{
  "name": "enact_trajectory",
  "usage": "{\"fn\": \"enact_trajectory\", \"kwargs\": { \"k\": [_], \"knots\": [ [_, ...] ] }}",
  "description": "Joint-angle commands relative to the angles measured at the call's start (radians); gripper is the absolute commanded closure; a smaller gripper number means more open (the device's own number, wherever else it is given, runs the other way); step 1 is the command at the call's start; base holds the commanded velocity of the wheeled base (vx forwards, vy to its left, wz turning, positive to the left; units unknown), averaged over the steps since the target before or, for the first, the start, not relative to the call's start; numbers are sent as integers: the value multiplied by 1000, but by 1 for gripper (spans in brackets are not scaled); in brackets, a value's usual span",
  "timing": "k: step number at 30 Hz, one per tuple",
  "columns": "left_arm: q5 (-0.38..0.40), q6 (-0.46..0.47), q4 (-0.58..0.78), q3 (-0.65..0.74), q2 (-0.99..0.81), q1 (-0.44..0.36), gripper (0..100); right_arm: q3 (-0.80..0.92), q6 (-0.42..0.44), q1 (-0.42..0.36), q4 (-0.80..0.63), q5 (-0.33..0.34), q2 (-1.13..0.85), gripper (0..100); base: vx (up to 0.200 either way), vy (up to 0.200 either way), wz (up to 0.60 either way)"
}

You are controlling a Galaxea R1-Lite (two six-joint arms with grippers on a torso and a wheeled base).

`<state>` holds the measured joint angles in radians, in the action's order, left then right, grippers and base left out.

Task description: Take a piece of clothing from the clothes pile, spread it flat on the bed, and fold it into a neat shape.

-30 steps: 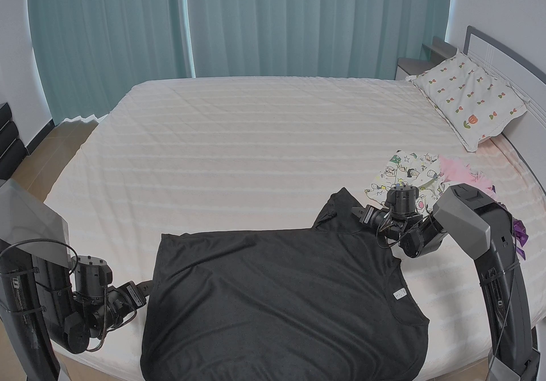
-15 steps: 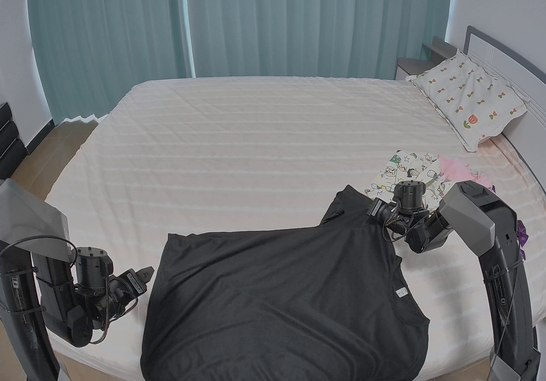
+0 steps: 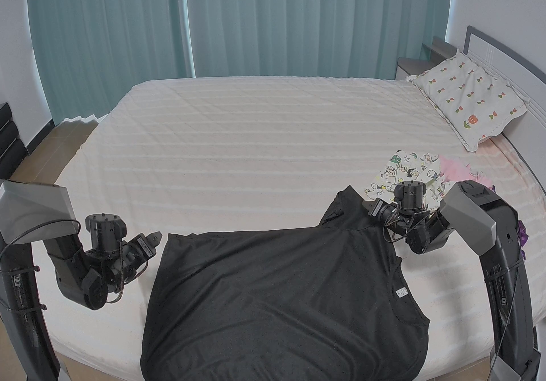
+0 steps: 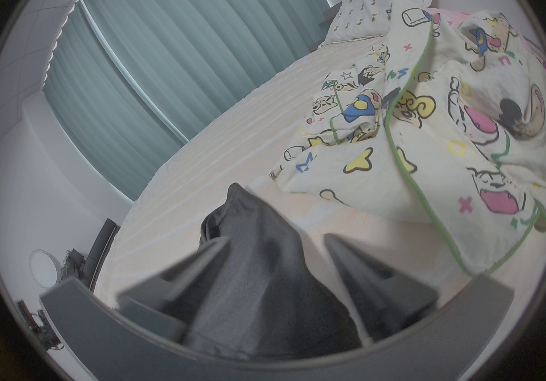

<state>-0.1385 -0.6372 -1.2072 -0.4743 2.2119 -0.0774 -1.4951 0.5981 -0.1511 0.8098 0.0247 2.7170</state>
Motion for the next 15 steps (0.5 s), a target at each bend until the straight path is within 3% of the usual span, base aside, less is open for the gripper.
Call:
{"fn": "enact_trajectory", "kwargs": {
  "k": [1, 7, 15],
  "knots": [
    [7, 10, 150, -201, 71, 2, 0, 58, -4, -7, 32, -2, -20, 0, 0, 0, 0],
    [96, 88, 278, -366, 169, 1, 0, 127, -1, -4, 51, 6, -56, 0, 0, 0, 0],
    [99, 120, 316, -503, 270, 2, 0, 131, 0, -5, 51, 6, -57, 0, 0, 0, 0]
  ]
}}
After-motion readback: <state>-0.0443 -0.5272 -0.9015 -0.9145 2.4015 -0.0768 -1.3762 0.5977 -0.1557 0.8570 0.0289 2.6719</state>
